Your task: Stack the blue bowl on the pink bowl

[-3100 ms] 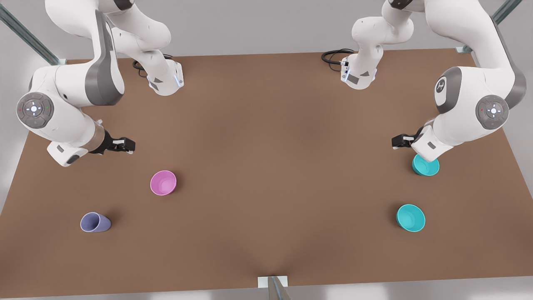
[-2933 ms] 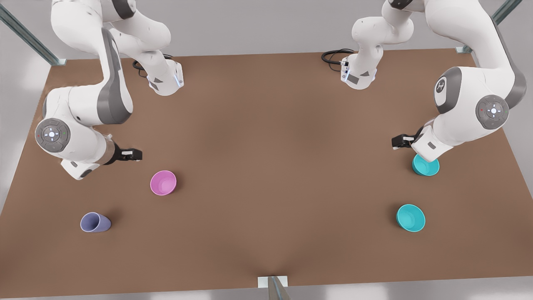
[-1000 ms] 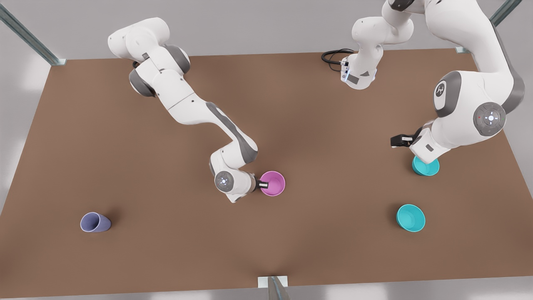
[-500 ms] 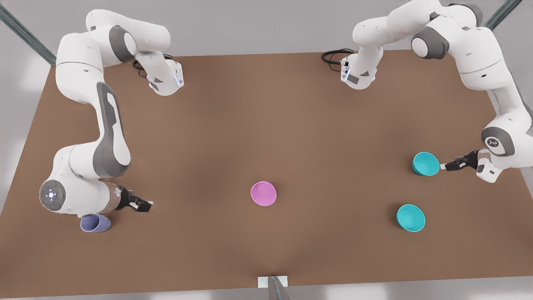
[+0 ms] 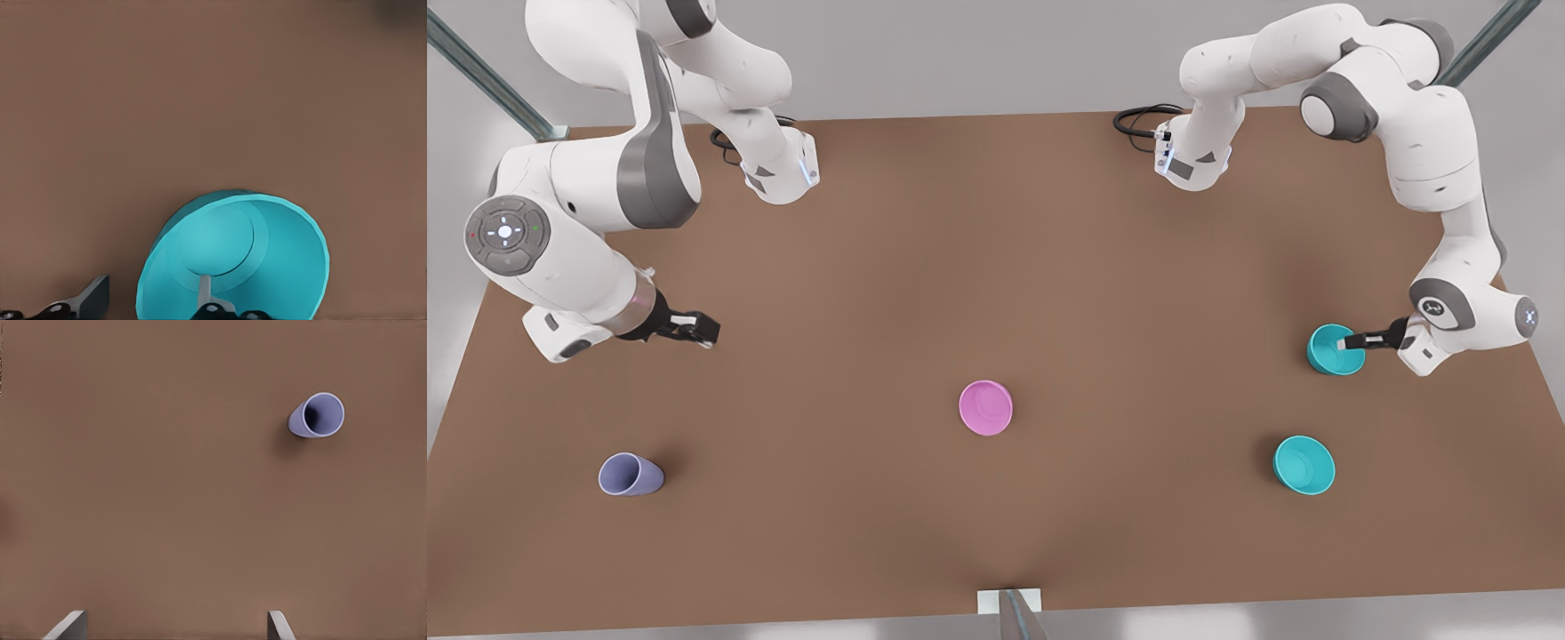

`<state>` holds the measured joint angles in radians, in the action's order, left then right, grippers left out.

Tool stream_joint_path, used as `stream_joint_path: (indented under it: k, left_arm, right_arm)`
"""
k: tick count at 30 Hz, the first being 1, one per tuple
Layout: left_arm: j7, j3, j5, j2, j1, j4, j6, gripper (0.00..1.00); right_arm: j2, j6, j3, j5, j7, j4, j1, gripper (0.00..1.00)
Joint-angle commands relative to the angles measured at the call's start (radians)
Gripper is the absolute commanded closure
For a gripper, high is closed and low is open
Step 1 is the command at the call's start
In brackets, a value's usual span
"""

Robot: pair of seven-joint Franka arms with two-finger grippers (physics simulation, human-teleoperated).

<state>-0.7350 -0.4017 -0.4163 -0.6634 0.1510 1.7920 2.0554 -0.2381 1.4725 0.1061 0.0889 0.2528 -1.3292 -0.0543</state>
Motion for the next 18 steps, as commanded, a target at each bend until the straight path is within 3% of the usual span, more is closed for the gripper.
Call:
stream_joint_path:
  k: [1, 2, 9, 12, 14, 15, 16, 18]
  left_arm:
    - [-0.305, 0.0, -0.015, 0.002, -0.001, 0.0, 0.012, 0.75]
    - [-0.305, 0.0, -0.015, 0.002, -0.001, 0.0, 0.012, 0.79]
    - [-0.265, 0.0, -0.01, 0.031, -0.021, -0.002, 0.008, 0.79]
    - [-0.13, 0.001, -0.009, 0.105, -0.071, -0.006, -0.082, 0.79]
    - [0.136, 0.0, 0.005, 0.225, -0.231, -0.006, -0.169, 0.79]
    - [0.359, 0.001, 0.151, 0.297, -0.344, -0.006, -0.169, 0.79]
    - [0.584, 0.001, 0.166, 0.337, -0.456, -0.006, -0.172, 0.79]
    - [0.825, 0.023, 0.088, 0.303, -0.553, -0.063, -0.173, 0.79]
  right_arm:
    - [-0.001, -0.003, 0.001, 0.003, -0.218, -0.013, -0.001, 0.0]
    - [-0.007, -0.003, 0.003, 0.0, -0.218, -0.011, -0.001, 0.0]
    - [0.002, -0.014, 0.006, -0.005, -0.218, -0.022, -0.006, 0.0]
    - [0.002, -0.014, 0.004, -0.006, -0.218, -0.022, -0.006, 0.0]
    - [0.0, -0.014, 0.004, -0.006, -0.218, -0.022, -0.006, 0.0]
    - [0.0, -0.014, 0.004, -0.005, -0.218, -0.022, -0.006, 0.0]
    - [0.0, -0.014, 0.004, -0.001, -0.219, -0.022, -0.006, 0.0]
    - [-0.001, -0.014, 0.004, -0.001, -0.219, -0.022, -0.007, 0.0]
